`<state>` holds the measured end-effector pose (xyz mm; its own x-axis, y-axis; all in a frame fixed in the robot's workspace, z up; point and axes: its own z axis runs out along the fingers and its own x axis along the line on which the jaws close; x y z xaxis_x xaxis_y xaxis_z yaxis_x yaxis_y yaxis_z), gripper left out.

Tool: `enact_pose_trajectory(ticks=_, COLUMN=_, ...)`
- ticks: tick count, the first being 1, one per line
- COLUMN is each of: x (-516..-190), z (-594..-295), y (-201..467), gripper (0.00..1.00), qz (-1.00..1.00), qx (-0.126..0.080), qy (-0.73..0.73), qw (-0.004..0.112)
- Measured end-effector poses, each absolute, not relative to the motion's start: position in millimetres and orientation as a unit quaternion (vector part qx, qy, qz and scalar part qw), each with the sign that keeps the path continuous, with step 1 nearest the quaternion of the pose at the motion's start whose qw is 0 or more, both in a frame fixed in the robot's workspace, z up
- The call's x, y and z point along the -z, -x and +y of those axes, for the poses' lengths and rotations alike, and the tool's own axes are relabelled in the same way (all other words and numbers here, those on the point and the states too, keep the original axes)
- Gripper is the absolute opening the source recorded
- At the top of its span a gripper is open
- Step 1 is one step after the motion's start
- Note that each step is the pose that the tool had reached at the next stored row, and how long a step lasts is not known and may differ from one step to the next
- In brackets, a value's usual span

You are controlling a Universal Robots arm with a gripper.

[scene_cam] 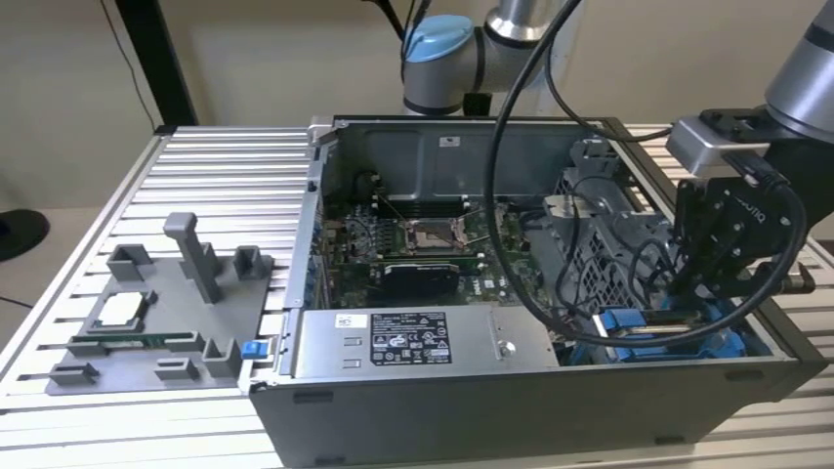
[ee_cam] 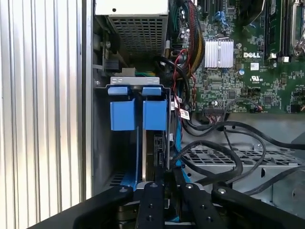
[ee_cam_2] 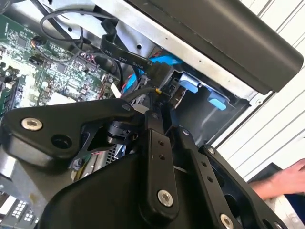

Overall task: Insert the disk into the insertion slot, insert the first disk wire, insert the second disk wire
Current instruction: 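Insert the first disk wire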

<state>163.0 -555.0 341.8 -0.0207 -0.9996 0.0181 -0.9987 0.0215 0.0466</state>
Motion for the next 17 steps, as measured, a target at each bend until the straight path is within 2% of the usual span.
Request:
enact_pose_trajectory(ticks=4, x=-341.6, z=-560.9, y=-163.4, gripper=0.00, qz=-0.714, qx=0.013, qy=-0.700, qw=0.026)
enact_pose_trajectory(ticks=17, x=-340.3, z=-557.6, y=-164.7, gripper=0.00, qz=-0.705, qx=0.013, qy=-0.709, qw=0.026)
